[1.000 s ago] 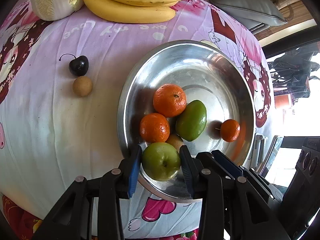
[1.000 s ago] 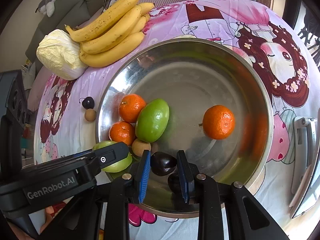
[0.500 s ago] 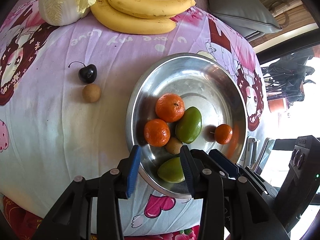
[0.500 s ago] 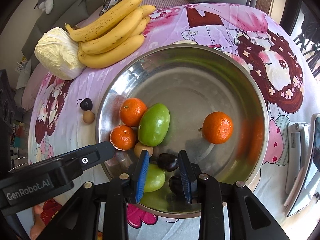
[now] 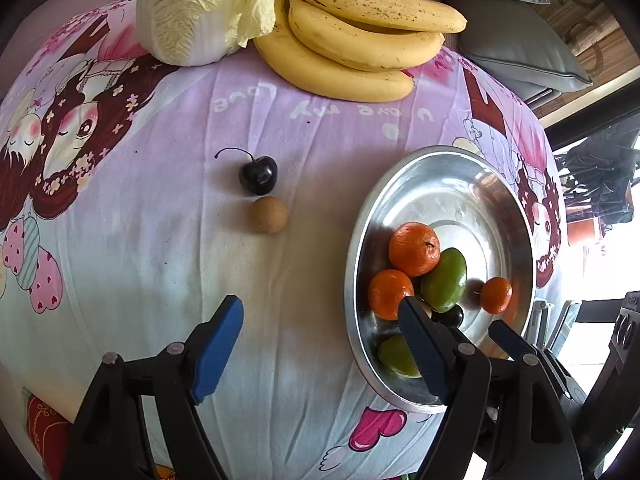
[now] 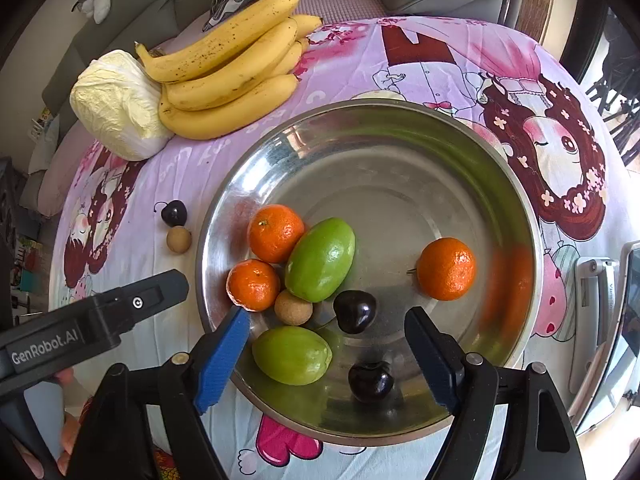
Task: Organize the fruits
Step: 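Withdraw both tools from the bowl toward the last cherry and brown fruit, then close right gripper on the brown fruit while left gripper closes on the dark cherry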
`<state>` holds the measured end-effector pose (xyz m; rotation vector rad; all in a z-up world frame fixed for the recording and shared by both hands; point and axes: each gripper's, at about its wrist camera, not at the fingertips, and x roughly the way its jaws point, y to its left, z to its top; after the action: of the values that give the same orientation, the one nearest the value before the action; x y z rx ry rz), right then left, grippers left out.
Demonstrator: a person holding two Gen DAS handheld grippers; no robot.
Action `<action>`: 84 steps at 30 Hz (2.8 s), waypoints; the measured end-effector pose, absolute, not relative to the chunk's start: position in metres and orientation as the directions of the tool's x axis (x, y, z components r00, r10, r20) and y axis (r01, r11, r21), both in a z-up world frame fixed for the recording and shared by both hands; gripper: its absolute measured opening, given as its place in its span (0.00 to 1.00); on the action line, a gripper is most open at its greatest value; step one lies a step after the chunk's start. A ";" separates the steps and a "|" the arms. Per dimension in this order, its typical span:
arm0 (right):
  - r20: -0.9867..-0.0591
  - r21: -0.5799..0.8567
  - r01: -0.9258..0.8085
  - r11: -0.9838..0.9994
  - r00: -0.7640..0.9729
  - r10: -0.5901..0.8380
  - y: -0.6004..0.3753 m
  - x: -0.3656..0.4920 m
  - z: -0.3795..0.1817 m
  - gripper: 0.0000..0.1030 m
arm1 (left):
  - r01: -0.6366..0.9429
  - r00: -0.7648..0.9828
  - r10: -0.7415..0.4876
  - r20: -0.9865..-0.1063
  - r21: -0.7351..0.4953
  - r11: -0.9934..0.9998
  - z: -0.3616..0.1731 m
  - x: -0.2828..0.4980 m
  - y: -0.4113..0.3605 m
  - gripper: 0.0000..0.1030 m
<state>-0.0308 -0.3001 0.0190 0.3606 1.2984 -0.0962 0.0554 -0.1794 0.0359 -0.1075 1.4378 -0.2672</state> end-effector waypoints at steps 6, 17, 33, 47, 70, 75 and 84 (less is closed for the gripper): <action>-0.949 0.204 0.254 0.945 0.289 0.127 -0.294 -0.028 0.017 1.00 | 0.110 0.161 -0.212 -0.964 -0.196 0.974 0.035 0.061 -0.164 0.92; -0.951 0.178 0.220 0.959 0.291 0.110 -0.277 -0.014 0.015 1.00 | 0.075 0.203 -0.199 -0.959 -0.187 0.979 0.032 0.075 -0.134 0.92; -0.905 0.246 0.074 0.966 0.376 0.201 -0.219 0.043 0.051 0.99 | 0.062 0.198 -0.240 -0.950 -0.232 0.971 0.044 0.118 -0.085 0.92; -0.935 0.232 -0.013 0.973 0.272 0.227 -0.169 0.081 0.010 0.48 | 0.067 0.187 -0.228 -0.955 -0.219 0.973 0.017 0.143 -0.056 0.92; -0.955 0.218 -0.019 0.976 0.204 0.217 -0.167 0.089 -0.023 0.27 | 0.090 0.087 -0.323 -0.942 -0.315 0.945 -0.005 0.156 -0.087 0.75; -0.950 0.209 -0.014 0.978 0.234 0.206 -0.176 0.089 -0.013 0.27 | 0.107 0.074 -0.339 -0.938 -0.331 0.938 -0.003 0.161 -0.108 0.74; -0.950 0.205 0.010 0.979 0.242 0.197 -0.194 0.093 -0.011 0.27 | 0.108 0.042 -0.369 -0.929 -0.363 0.926 -0.007 0.170 -0.141 0.45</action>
<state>0.0931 -0.1940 -0.0109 0.1824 1.3219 0.1281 0.1705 -0.1415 -0.0074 -0.2146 1.4878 -0.3693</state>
